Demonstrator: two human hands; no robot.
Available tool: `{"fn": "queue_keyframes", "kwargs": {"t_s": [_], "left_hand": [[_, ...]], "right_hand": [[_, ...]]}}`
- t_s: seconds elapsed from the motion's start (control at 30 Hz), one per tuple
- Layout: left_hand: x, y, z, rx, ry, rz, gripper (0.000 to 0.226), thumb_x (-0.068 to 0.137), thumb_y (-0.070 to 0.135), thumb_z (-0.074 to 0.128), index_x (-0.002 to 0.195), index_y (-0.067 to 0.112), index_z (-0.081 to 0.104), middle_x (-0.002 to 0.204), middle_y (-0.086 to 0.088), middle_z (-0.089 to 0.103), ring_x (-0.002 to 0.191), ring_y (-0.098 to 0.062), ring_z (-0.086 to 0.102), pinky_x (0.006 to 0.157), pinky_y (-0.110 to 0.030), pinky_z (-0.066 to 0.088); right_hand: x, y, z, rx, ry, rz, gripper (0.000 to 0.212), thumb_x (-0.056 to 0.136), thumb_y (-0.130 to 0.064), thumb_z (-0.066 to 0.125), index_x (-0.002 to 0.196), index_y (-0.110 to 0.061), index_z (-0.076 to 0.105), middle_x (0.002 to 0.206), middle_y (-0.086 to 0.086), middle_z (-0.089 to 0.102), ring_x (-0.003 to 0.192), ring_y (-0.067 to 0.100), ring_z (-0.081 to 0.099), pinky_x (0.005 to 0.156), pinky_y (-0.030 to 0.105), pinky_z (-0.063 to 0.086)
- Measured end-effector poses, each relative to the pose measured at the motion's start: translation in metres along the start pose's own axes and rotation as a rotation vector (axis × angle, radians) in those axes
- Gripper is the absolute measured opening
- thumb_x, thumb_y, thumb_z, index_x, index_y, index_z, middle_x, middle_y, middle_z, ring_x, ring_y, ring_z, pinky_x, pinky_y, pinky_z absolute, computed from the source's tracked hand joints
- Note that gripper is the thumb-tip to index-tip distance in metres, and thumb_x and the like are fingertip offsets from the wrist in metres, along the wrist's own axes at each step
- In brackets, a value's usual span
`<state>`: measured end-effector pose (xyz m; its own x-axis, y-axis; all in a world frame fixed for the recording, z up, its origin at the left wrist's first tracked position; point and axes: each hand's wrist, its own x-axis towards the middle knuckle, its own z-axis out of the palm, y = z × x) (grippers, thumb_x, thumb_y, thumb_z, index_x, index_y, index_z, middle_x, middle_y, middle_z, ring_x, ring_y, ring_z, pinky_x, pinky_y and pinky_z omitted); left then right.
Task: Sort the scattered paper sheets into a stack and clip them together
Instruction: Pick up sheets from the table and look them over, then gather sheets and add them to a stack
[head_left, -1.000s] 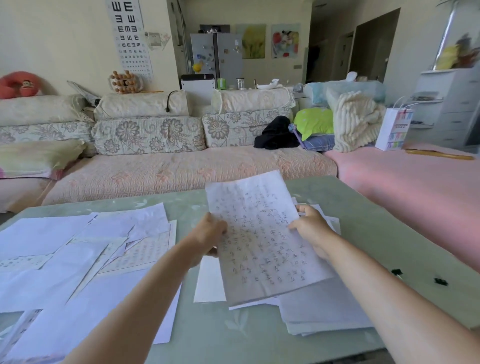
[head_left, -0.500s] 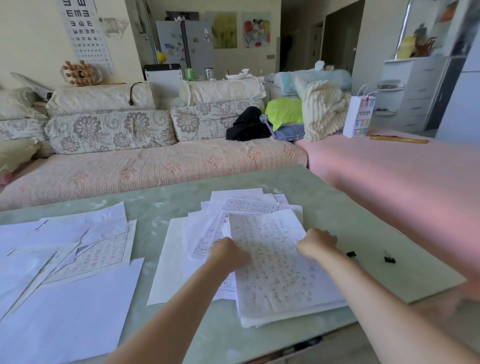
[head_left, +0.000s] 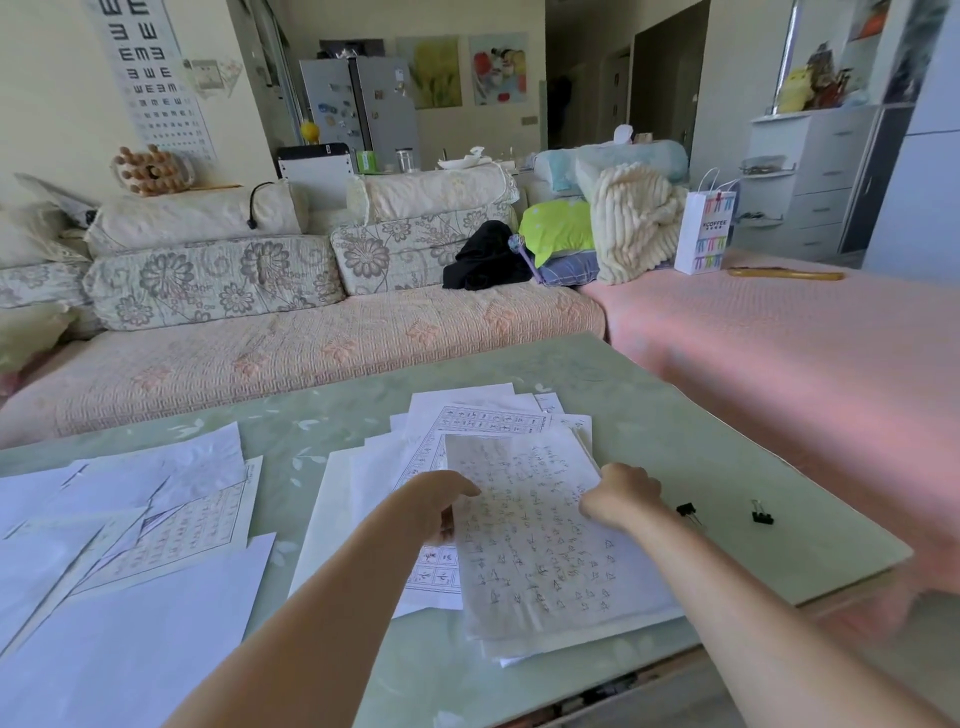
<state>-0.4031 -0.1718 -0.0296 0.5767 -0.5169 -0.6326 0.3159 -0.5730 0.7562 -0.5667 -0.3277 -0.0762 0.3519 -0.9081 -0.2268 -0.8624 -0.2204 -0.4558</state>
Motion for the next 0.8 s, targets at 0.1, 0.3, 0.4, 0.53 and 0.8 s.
{"fn": "queue_keyframes", "kwargs": {"t_s": [0.1,0.3,0.4,0.53,0.8], "left_hand": [[0.001,0.002,0.008,-0.015,0.038,0.035,0.022,0.088,0.005,0.064,0.109,0.002,0.058,0.100,-0.015,0.068,0.082,-0.029,0.068,0.075,-0.040,0.059],[0.010,-0.003,0.019,-0.057,0.124,0.153,0.021,0.084,0.002,0.069,0.102,-0.001,0.058,0.098,-0.020,0.066,0.082,-0.034,0.068,0.066,-0.045,0.059],[0.013,-0.008,0.022,-0.045,0.143,0.154,0.012,0.087,-0.003,0.063,0.090,0.001,0.053,0.089,-0.020,0.063,0.076,-0.034,0.065,0.072,-0.049,0.058],[0.013,-0.007,0.025,-0.102,0.076,0.177,0.023,0.086,-0.005,0.062,0.107,-0.002,0.056,0.102,-0.023,0.065,0.089,-0.040,0.067,0.080,-0.057,0.056],[0.020,0.014,0.077,0.159,-0.057,0.427,0.040,0.088,-0.002,0.042,0.125,0.010,0.052,0.100,-0.011,0.065,0.081,-0.023,0.063,0.061,-0.031,0.053]], "right_hand": [[-0.001,0.003,-0.001,0.030,-0.013,-0.015,0.024,0.070,-0.022,0.055,0.092,-0.017,0.050,0.115,0.010,0.053,0.112,0.032,0.048,0.084,0.033,0.050],[-0.003,0.007,-0.001,0.059,-0.002,-0.045,0.028,0.072,-0.020,0.053,0.100,-0.016,0.054,0.112,0.009,0.050,0.112,0.033,0.044,0.080,0.033,0.048],[-0.006,0.006,-0.003,0.089,-0.004,-0.062,0.014,0.071,-0.018,0.049,0.082,-0.018,0.040,0.111,0.009,0.051,0.105,0.031,0.046,0.065,0.030,0.039],[-0.014,0.006,-0.007,0.030,0.023,-0.061,0.024,0.081,-0.018,0.051,0.104,-0.013,0.046,0.121,0.010,0.045,0.118,0.031,0.041,0.077,0.033,0.039],[-0.012,0.007,-0.002,-0.172,0.156,-0.563,0.063,0.092,-0.037,0.051,0.152,-0.032,0.031,0.153,0.000,0.031,0.139,0.027,0.028,0.111,0.042,0.030]]}}
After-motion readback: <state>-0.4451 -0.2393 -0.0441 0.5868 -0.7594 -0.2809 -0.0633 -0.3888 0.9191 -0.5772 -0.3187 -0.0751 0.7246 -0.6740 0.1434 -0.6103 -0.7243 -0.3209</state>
